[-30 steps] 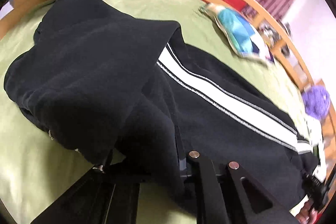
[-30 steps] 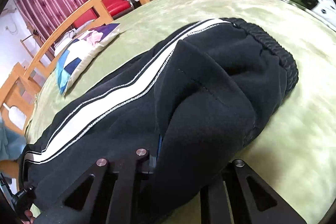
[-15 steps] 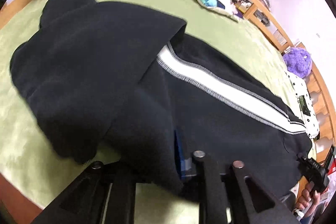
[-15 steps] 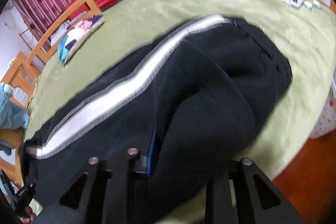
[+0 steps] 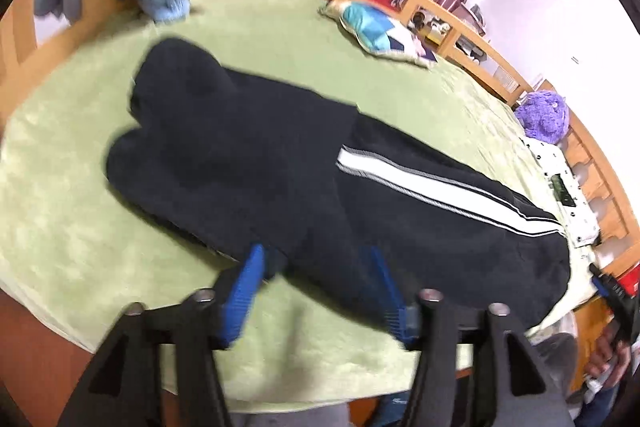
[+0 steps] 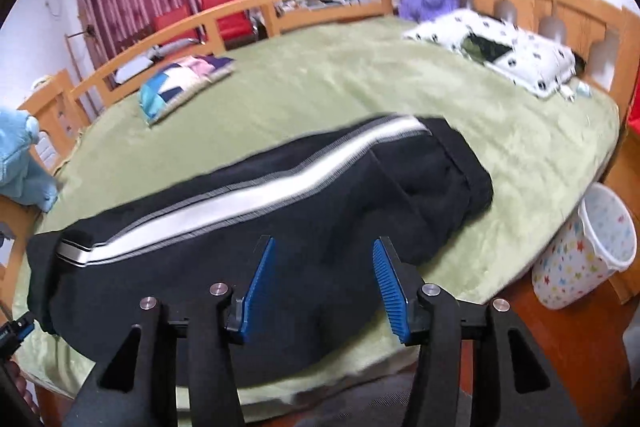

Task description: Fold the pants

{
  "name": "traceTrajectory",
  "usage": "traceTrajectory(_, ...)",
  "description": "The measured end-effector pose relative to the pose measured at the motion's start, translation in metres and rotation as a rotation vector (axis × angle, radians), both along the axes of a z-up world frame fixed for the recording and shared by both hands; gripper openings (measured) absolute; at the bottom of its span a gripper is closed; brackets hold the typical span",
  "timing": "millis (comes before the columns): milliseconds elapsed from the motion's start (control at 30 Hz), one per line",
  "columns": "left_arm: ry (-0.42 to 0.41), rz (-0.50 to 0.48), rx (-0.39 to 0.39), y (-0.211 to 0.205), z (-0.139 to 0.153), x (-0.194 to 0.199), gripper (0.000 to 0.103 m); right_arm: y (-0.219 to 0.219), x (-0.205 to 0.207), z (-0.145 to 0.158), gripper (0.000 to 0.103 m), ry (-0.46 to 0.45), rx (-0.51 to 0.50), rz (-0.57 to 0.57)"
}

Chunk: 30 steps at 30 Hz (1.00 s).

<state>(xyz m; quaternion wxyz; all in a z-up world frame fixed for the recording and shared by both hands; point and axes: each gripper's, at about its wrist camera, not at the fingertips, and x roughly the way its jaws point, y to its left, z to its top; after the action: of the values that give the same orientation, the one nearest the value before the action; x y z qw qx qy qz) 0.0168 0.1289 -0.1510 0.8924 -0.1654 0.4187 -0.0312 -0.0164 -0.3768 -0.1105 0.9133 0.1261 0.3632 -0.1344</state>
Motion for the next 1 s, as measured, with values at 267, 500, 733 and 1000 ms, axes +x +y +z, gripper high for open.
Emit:
traceTrajectory(267, 0.047, 0.002, 0.088, 0.0, -0.017, 0.027, 0.063, 0.034, 0.023, 0.022, 0.052, -0.085, 0.042, 0.082)
traceTrajectory(500, 0.092, 0.034, 0.223, -0.012, -0.044, 0.057, 0.06, 0.047, 0.037, 0.022, 0.065, -0.119, 0.079, 0.156)
traceTrajectory(733, 0.003, 0.027, 0.18, 0.022, -0.002, 0.095, 0.012, 0.035, 0.053, 0.012, 0.065, -0.089, 0.196, 0.135)
traceTrajectory(1000, -0.098, 0.097, 0.239, 0.064, 0.049, 0.177, 0.012, 0.028, 0.071, 0.003, 0.064, -0.056, 0.286, 0.113)
